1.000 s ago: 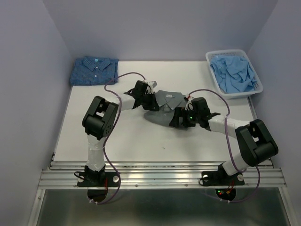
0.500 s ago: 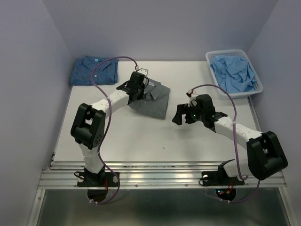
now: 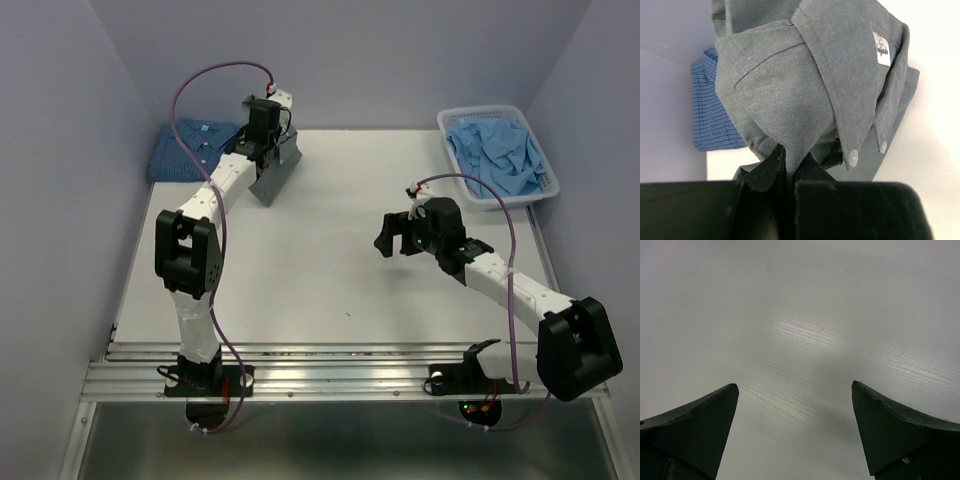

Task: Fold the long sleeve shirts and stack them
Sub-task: Neatly place the folded shirt to the corner

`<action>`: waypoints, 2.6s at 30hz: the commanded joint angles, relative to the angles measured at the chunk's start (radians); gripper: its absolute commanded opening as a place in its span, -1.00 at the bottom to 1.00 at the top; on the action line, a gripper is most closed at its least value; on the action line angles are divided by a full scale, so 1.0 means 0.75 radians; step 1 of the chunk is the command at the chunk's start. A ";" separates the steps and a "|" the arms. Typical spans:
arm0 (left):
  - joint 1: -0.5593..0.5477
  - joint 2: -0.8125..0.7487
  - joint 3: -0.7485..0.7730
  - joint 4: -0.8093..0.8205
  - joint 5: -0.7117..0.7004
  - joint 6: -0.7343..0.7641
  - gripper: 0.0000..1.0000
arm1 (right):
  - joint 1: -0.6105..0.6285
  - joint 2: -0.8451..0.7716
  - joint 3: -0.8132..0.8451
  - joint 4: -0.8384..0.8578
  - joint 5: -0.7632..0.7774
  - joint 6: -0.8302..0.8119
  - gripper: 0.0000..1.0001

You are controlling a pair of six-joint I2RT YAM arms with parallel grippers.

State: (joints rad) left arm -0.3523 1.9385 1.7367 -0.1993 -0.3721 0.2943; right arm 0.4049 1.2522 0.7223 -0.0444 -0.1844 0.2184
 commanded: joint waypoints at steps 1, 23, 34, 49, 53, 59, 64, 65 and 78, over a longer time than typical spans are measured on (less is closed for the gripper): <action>0.042 0.045 0.135 0.024 -0.050 0.119 -1.00 | -0.008 -0.009 0.019 0.045 0.082 -0.036 1.00; 0.285 0.246 0.615 -0.127 0.146 0.005 -1.00 | -0.008 0.001 0.031 0.045 0.090 -0.040 1.00; 0.459 0.465 0.752 -0.090 0.238 -0.133 -1.00 | -0.008 0.055 0.084 0.010 0.107 -0.046 1.00; 0.695 0.596 0.754 0.041 0.337 -0.450 -1.00 | -0.008 0.200 0.178 -0.018 0.115 -0.072 1.00; 0.711 0.600 0.738 0.053 0.396 -0.535 -1.00 | -0.008 0.228 0.201 -0.027 0.113 -0.076 1.00; 0.752 0.649 0.838 -0.055 0.296 -0.644 -0.68 | -0.008 0.239 0.211 -0.033 0.121 -0.087 1.00; 0.762 0.570 0.828 -0.117 0.151 -0.671 0.97 | -0.008 0.245 0.223 -0.057 0.119 -0.095 1.00; 0.762 0.547 0.820 -0.121 0.134 -0.671 0.97 | -0.008 0.245 0.225 -0.059 0.115 -0.093 1.00; 0.725 0.189 0.663 -0.450 0.145 -0.779 0.97 | -0.008 0.130 0.195 -0.043 0.296 0.125 1.00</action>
State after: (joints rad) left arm 0.2005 2.2742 2.2887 -0.4442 -0.2359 -0.2127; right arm 0.4049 1.4246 0.8425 -0.1047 -0.0708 0.2138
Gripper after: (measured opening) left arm 0.986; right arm 0.998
